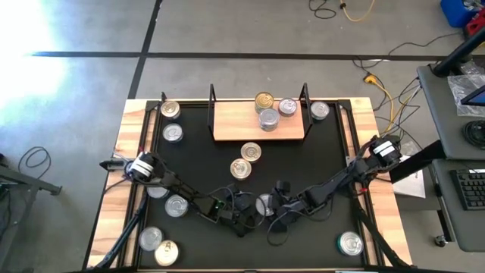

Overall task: Stack canned seafood by type on shelf
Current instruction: Stack the red tuna can on top of the other red tuna can on the shelf

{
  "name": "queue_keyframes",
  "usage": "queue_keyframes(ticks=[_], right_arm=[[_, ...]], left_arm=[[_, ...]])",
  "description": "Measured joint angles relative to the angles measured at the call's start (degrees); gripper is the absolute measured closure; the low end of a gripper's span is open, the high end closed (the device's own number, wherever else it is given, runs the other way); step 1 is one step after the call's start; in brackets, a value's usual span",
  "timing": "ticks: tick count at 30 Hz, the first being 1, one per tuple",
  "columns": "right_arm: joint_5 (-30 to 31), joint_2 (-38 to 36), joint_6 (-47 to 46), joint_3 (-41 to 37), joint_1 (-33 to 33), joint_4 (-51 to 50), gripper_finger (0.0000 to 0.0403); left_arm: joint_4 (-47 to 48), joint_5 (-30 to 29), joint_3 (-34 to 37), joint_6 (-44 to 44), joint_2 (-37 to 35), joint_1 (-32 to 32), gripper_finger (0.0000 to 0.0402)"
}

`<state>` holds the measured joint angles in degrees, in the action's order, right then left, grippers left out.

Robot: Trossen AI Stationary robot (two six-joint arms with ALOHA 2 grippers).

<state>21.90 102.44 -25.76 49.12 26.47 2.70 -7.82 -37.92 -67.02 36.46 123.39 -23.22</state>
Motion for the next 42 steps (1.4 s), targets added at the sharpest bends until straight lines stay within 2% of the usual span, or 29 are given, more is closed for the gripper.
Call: queue_keyframes(ticks=[9,13,22,27,30,33,37,39,42], right_arm=[[-0.27,0.72,0.06,0.32,-1.53,1.91,0.0018],[-1.12,-0.82,-0.34,0.54,-1.61,1.31,0.0021],[-7.05,-12.20,-0.63,6.47,-2.81,-22.26,0.0022],[-5.00,-18.19,-0.15,12.05,-5.87,-33.70,0.0022],[-5.34,-20.33,0.90,15.06,-9.69,-40.00,0.0022],[-4.34,-22.14,5.57,17.88,-15.52,-44.25,0.0022],[-6.75,-23.74,11.04,20.54,-25.63,-46.17,0.0022],[-9.23,-24.53,13.12,21.61,-31.39,-46.09,0.0022],[-9.75,-25.08,16.89,22.82,-39.92,-46.11,0.0022]], left_arm=[[-1.30,-0.78,-1.24,-0.33,0.22,0.25,0.0029],[4.37,0.89,-2.21,2.59,-1.58,0.30,0.0029],[14.99,-2.52,3.79,5.27,-16.23,-2.60,0.0029],[15.79,-1.55,9.54,5.53,-27.44,-2.41,0.0029],[15.04,0.90,11.62,0.24,-33.05,0.36,0.0029],[10.76,6.65,11.99,-8.30,-37.34,4.75,0.0029],[7.02,12.80,11.51,-18.06,-39.65,11.60,0.0029],[6.67,15.17,11.11,-20.94,-40.59,15.05,0.0029],[5.78,17.36,10.26,-24.36,-41.11,19.24,0.0029]])
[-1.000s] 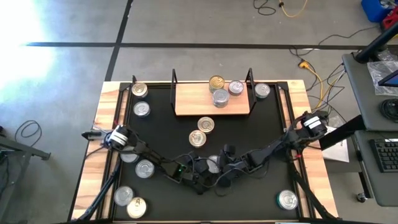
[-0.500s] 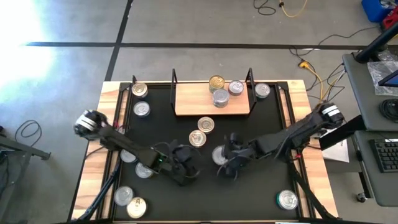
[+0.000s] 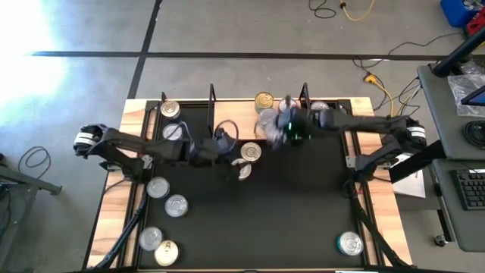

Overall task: Stack canned seafood by type on shelf
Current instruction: Stack the red tuna can on top of the other red tuna can on the shelf

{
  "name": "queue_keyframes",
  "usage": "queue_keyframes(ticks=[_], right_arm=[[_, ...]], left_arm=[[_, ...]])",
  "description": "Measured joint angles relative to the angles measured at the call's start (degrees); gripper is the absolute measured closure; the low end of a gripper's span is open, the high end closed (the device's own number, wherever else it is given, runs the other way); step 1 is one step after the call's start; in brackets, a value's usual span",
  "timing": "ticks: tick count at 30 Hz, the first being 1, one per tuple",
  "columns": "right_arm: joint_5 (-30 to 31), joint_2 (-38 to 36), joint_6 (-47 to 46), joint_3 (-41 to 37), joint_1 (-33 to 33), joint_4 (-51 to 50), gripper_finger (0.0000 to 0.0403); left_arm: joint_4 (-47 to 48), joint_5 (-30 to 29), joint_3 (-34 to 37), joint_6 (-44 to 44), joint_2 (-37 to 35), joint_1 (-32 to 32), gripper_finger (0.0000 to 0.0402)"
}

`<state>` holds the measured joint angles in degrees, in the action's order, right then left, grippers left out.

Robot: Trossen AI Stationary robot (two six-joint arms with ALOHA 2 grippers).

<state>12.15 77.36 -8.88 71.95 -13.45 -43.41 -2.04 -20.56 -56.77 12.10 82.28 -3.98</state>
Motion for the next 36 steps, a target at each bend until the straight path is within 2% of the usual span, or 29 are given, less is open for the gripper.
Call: queue_keyframes(ticks=[7,15,19,29,36], right_arm=[[-3.27,2.81,14.78,2.69,-16.01,-0.24,0.0022],[-3.85,10.36,30.07,9.78,-25.18,-1.03,0.0022],[-5.01,14.51,32.43,12.09,-27.27,-2.88,0.0022],[-4.65,19.12,35.86,13.13,-28.29,-7.24,0.0022],[-4.67,19.28,36.06,13.11,-29.11,-8.09,0.0022]], left_arm=[[-4.73,4.06,-1.89,0.56,3.35,7.39,0.0029],[-4.63,-0.19,-6.34,5.50,8.51,10.37,0.0029],[-4.53,-3.03,-6.82,8.07,9.52,11.31,0.0029],[-5.11,3.55,-6.91,10.03,9.08,14.57,0.0029],[-7.40,4.81,-6.91,8.54,8.83,15.36,0.0029]])
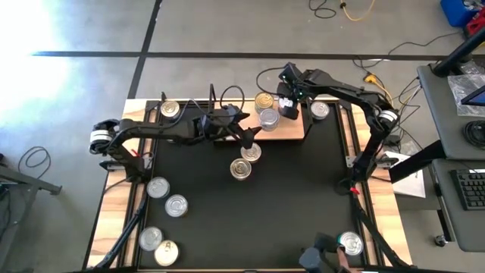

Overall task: Stack canned seafood by type on shelf
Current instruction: Stack the red tuna can on top of the other red tuna can on the shelf

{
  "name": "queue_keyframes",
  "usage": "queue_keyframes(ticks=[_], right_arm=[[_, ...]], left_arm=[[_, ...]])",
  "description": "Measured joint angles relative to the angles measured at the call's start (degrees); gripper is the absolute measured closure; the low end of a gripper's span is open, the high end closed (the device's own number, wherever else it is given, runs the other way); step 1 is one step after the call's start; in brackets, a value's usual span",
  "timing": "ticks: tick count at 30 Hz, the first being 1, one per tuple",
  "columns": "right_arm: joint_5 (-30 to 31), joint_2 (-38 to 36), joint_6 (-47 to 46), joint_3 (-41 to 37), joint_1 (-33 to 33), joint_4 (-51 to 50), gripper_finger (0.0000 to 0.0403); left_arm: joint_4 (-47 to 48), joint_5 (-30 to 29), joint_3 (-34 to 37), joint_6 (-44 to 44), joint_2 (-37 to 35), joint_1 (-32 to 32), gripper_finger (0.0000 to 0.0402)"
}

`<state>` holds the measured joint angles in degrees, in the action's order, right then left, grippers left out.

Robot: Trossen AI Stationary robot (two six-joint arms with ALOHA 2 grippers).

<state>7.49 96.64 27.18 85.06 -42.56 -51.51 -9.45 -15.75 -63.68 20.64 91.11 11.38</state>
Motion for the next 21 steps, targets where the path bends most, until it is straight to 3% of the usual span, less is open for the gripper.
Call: queue_keyframes(ticks=[14,21], right_arm=[[-0.21,2.49,-0.13,-0.07,-0.53,-0.10,0.0021],[-4.81,2.80,-2.16,-0.16,-0.51,-0.11,0.0020]], left_arm=[[-0.25,-0.09,0.02,0.30,-0.28,-0.17,0.0029],[2.19,0.53,0.07,1.10,-1.61,-0.62,0.0029]])
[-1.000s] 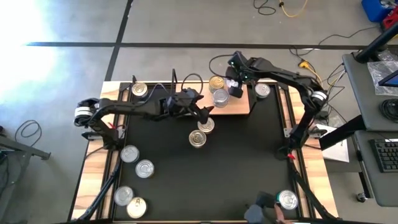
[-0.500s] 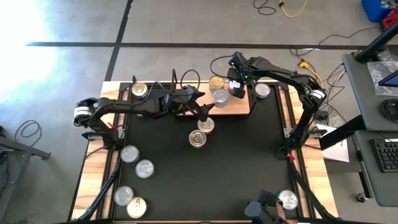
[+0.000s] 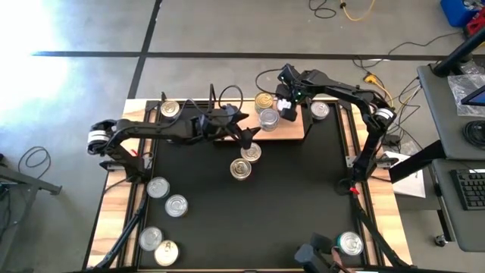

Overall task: Stack canned seafood by type on shelf
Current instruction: Stack the red tuna can on top of the other red tuna can on the shelf

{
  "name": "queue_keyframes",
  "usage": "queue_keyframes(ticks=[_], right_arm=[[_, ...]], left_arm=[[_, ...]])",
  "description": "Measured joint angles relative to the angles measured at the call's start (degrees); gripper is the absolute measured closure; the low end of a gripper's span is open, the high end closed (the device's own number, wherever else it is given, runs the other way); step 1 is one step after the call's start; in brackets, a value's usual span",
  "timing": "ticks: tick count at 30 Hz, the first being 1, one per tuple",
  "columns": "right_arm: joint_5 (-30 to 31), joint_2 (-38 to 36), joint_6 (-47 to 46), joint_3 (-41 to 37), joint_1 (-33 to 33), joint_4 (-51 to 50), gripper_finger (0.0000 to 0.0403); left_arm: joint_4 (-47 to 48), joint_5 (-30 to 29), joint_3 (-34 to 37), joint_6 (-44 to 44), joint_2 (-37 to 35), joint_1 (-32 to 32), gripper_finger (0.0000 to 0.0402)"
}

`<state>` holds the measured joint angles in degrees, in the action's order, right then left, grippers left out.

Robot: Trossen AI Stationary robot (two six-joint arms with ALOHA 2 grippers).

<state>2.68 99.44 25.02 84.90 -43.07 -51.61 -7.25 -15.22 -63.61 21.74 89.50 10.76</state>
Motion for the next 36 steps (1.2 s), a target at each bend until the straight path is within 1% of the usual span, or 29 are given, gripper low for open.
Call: queue_keyframes(ticks=[3,7,16,18,20,24,27,31,34,36], right_arm=[[-0.38,0.00,-0.56,-0.14,0.05,0.00,0.0020],[-2.62,0.00,-1.91,-0.17,0.03,-0.06,0.0020],[-3.10,0.00,-1.03,-0.72,0.05,0.59,0.0019],[-3.13,0.00,-1.04,-0.74,0.05,0.59,0.0019],[-3.17,0.00,-1.02,-0.74,0.05,0.59,0.0019],[-4.05,0.02,0.31,-0.78,0.04,0.57,0.0019],[-4.30,0.02,0.96,-0.81,0.05,0.83,0.0019],[-4.46,0.07,0.13,-0.81,0.05,0.88,0.0019],[-4.41,0.07,0.14,-0.81,0.05,0.87,0.0019],[-4.43,0.09,0.52,-0.81,0.05,0.87,0.0019]], left_arm=[[1.32,-0.16,0.00,-0.02,-1.09,-0.48,0.0029],[2.21,-0.68,0.00,-0.74,-2.71,-0.64,0.0029],[2.29,-0.81,0.01,-2.36,-3.63,-0.45,0.0029],[1.75,-0.81,0.00,-2.75,-3.35,-0.45,0.0029],[-1.02,-0.56,0.00,-4.84,-2.64,-0.48,0.0029],[-12.94,3.23,-0.02,-9.38,0.18,0.11,0.0029],[-17.05,4.23,-0.02,-12.46,4.07,2.09,0.0029],[-16.25,3.98,-1.16,-15.21,8.88,5.29,0.0034],[-14.29,3.82,-4.41,-15.53,11.02,6.85,0.0040],[-11.36,3.69,-7.25,-15.59,12.85,7.73,0.0047]])
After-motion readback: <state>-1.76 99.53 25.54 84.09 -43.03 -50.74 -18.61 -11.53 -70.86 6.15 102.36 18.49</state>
